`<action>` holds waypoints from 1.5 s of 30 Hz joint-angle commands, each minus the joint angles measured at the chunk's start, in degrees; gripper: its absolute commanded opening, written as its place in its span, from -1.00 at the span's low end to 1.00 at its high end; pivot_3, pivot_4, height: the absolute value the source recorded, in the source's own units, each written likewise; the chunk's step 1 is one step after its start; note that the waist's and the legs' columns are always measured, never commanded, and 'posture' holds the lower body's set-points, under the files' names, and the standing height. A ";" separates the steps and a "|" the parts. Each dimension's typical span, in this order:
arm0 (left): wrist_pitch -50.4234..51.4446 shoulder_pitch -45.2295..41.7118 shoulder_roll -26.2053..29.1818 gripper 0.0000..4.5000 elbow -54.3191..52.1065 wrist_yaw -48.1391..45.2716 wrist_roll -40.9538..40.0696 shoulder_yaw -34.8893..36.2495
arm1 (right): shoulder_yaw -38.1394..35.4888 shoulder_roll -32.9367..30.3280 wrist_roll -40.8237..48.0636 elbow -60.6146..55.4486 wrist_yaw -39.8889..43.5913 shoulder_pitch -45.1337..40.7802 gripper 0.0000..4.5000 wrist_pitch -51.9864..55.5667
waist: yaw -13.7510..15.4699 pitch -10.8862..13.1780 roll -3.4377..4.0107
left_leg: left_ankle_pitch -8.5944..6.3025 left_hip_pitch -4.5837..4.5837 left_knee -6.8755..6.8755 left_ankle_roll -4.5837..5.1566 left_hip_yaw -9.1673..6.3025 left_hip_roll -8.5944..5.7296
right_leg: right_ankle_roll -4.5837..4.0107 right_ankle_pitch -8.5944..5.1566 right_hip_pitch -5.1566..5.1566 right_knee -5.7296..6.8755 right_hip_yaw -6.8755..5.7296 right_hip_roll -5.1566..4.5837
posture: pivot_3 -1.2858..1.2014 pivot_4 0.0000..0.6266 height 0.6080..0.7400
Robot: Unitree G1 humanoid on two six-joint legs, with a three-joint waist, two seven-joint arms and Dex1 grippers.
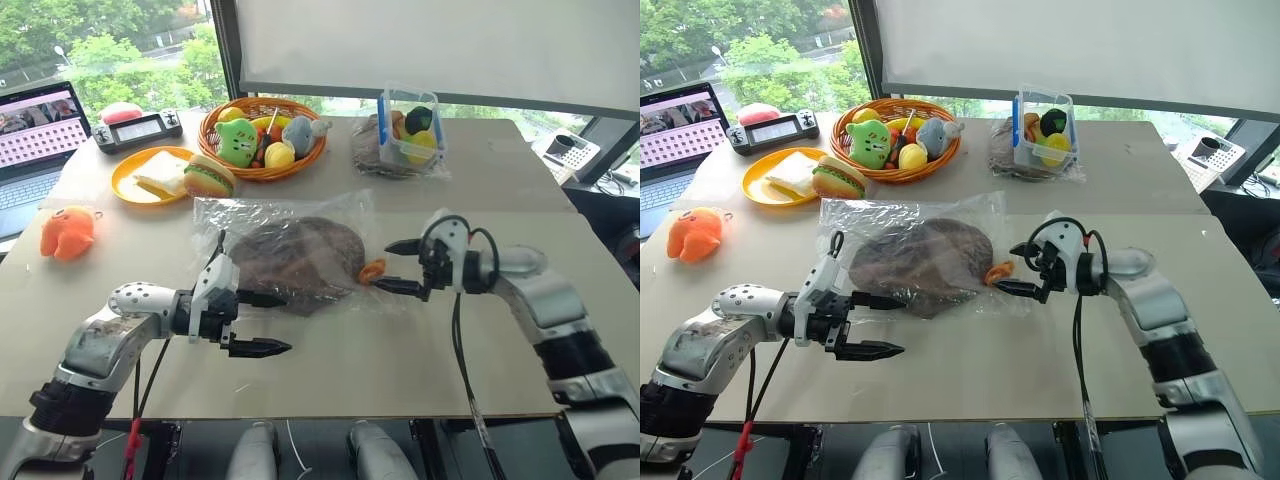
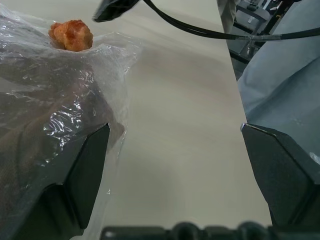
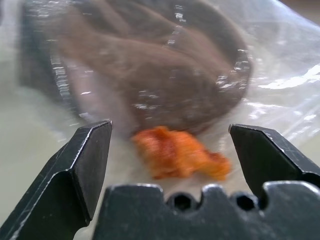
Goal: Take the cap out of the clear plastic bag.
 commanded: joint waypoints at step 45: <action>0.51 -1.20 -1.31 1.00 -2.87 3.35 2.21 -1.26 | -7.92 7.35 -7.90 9.41 -7.22 -0.97 -0.03 -7.35 | 0.67 -0.01 0.01 | 0.00 0.26 0.11 0.00 -0.23 -0.01 | -0.03 0.00 0.40 0.04 -0.21 0.00 | 0.03 -0.52 1.00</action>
